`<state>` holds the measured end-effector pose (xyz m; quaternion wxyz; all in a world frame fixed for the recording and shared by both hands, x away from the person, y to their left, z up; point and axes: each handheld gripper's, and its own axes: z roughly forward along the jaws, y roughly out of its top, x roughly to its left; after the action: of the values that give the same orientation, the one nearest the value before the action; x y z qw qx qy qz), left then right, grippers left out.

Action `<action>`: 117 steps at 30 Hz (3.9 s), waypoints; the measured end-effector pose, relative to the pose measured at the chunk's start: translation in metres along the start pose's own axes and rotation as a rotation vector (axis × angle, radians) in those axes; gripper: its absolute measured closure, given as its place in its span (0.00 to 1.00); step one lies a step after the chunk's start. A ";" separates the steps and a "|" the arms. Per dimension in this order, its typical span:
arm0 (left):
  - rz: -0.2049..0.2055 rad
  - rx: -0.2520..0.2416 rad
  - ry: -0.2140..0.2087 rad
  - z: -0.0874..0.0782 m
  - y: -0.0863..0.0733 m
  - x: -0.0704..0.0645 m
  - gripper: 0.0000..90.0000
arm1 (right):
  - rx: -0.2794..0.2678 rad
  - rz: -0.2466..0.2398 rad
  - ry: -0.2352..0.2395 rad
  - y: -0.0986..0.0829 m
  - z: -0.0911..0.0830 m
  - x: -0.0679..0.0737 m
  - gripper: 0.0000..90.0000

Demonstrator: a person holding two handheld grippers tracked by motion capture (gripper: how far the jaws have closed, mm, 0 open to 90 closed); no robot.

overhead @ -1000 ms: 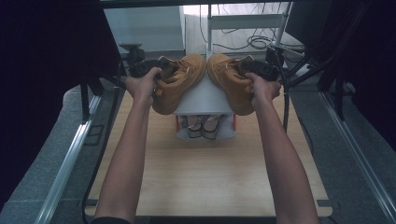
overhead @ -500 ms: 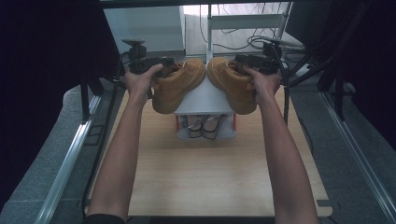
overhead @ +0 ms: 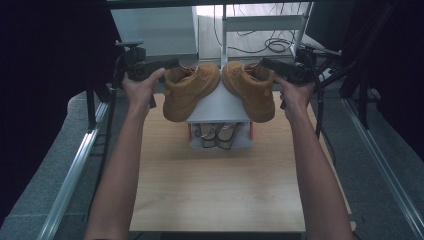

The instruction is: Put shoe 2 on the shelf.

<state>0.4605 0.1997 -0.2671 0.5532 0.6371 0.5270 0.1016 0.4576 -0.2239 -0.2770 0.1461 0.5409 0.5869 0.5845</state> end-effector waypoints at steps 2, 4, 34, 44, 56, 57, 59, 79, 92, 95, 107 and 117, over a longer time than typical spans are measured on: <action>0.018 -0.001 0.007 -0.006 0.000 -0.003 0.46 | -0.008 -0.012 0.005 0.000 -0.007 0.001 0.54; 0.029 -0.001 0.007 -0.011 -0.001 -0.005 0.48 | -0.012 -0.012 0.013 -0.001 -0.013 0.000 0.58; 0.035 0.034 0.023 -0.045 -0.054 0.039 0.97 | -0.020 -0.017 -0.011 -0.042 -0.064 -0.044 0.99; 0.014 0.078 0.034 -0.035 -0.074 0.054 0.99 | 0.017 -0.008 -0.024 -0.064 -0.056 -0.057 1.00; 0.012 0.099 0.040 -0.023 -0.084 0.057 0.99 | 0.043 -0.014 -0.021 -0.075 -0.042 -0.057 1.00; 0.013 0.103 0.036 -0.021 -0.084 0.056 0.99 | 0.049 -0.006 -0.019 -0.076 -0.041 -0.056 1.00; 0.024 0.112 0.031 -0.019 -0.085 0.055 0.99 | 0.057 -0.008 -0.009 -0.079 -0.037 -0.055 1.00; 0.046 0.102 0.074 -0.012 -0.086 0.039 1.00 | 0.078 -0.012 0.011 -0.084 -0.023 -0.044 1.00; 0.024 0.115 -0.020 0.008 -0.089 0.023 1.00 | 0.105 -0.018 0.039 -0.087 -0.008 -0.034 1.00; 0.021 0.109 -0.024 0.011 -0.091 0.020 1.00 | 0.106 -0.019 0.038 -0.087 -0.007 -0.034 1.00; 0.019 0.120 -0.060 0.028 -0.094 0.004 1.00 | 0.118 -0.040 0.063 -0.091 0.001 -0.023 1.00; 0.029 0.120 -0.052 0.030 -0.094 0.002 1.00 | 0.146 -0.068 0.092 -0.097 0.017 -0.002 1.00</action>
<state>0.4301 0.1678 -0.3560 0.5262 0.6790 0.5083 0.0612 0.4272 -0.1907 -0.3648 0.0990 0.5023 0.6522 0.5591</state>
